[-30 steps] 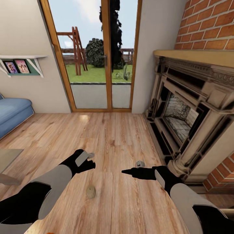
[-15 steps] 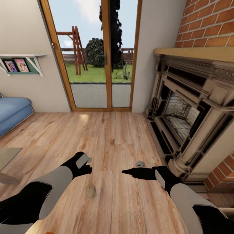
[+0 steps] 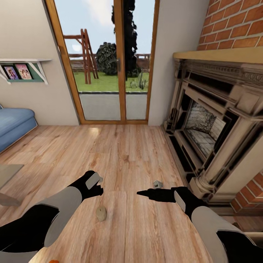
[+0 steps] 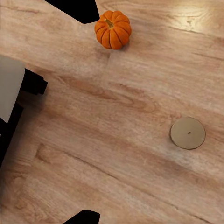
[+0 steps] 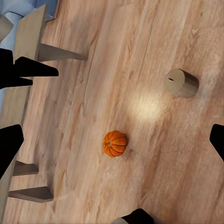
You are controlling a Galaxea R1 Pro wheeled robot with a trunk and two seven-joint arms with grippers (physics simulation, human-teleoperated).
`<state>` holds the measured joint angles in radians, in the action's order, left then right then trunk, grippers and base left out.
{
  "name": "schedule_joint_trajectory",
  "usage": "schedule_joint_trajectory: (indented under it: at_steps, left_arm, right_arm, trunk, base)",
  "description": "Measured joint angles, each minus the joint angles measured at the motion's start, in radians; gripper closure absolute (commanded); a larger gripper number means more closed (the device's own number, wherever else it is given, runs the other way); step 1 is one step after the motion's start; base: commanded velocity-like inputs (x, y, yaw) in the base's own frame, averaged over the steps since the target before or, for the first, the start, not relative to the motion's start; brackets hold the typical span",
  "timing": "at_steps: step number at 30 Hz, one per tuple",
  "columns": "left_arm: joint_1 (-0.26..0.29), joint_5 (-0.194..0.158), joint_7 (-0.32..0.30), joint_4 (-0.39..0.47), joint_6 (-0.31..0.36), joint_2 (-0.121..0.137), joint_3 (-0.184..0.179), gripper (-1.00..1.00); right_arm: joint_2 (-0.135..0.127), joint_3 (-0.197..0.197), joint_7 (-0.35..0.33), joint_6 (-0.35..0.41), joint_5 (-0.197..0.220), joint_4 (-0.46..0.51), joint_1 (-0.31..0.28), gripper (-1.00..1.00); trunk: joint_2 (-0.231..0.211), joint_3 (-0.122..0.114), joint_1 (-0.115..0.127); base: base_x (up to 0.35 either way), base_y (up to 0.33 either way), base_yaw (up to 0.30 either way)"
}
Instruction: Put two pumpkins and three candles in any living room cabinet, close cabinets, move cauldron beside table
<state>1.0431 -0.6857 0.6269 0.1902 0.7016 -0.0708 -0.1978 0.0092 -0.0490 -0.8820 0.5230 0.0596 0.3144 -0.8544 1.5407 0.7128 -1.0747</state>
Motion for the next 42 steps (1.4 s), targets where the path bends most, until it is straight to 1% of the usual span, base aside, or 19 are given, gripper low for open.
schedule_joint_trajectory:
  at_steps: [3, 5, 8, 10, 11, 12, 18, 36, 42]
  left_arm:
    - [0.000, 0.000, -0.001, 0.001, -0.001, 0.000, 0.000, -1.00]
    - [0.000, -0.001, -0.004, 0.007, -0.002, 0.005, 0.002, -1.00]
    - [0.000, -0.001, -0.033, 0.011, -0.013, 0.017, 0.006, -1.00]
    - [0.000, 0.000, -0.084, 0.013, -0.018, 0.044, 0.014, -1.00]
    - [0.000, 0.003, -0.189, 0.014, -0.021, 0.077, 0.029, -1.00]
    - [0.000, -0.001, -0.200, 0.014, -0.022, 0.081, 0.032, -1.00]
    - [0.000, 0.000, -0.209, 0.014, -0.022, 0.083, 0.033, -1.00]
    - [0.000, 0.000, -0.210, 0.015, -0.023, 0.082, 0.032, -1.00]
    - [0.000, 0.000, -0.210, 0.015, -0.024, 0.082, 0.032, -1.00]
  right_arm:
    - [0.000, 0.000, 0.000, 0.000, 0.000, 0.000, 0.000, -1.00]
    - [0.000, 0.000, 0.000, 0.000, 0.000, 0.000, 0.000, -1.00]
    - [0.000, 0.000, 0.000, 0.000, 0.000, 0.000, 0.000, -1.00]
    - [0.000, 0.000, 0.000, 0.000, 0.000, 0.000, 0.000, -1.00]
    - [0.000, 0.000, 0.000, 0.000, 0.000, 0.000, 0.000, -1.00]
    - [0.000, 0.000, 0.000, 0.000, 0.000, 0.000, 0.000, -1.00]
    - [0.000, 0.000, 0.000, 0.000, 0.000, 0.000, 0.000, -1.00]
    - [0.000, 0.000, 0.000, 0.000, 0.000, 0.000, 0.000, -1.00]
    - [0.000, -0.001, 0.001, 0.000, 0.000, 0.000, 0.000, -1.00]
  trunk:
    - [0.021, 0.009, -0.011]
    - [0.035, 0.016, -0.019]
    - [0.056, 0.025, -0.031]
    - [0.070, 0.031, -0.038]
    - [0.077, 0.034, -0.042]
    - [0.084, 0.038, -0.046]
    - [0.126, 0.056, -0.069]
    - [0.252, 0.113, -0.138]
    - [0.294, 0.132, -0.161]
  base:
    - [0.000, 0.000, 0.000]
    - [0.000, 0.000, 0.000]
    - [0.000, 0.000, 0.000]
    - [0.000, 0.000, 0.000]
    - [0.000, 0.000, 0.000]
    - [0.000, 0.000, 0.000]
    - [0.000, 0.000, 0.000]
    - [0.000, 0.000, 0.000]
    - [0.000, 0.000, 0.157]
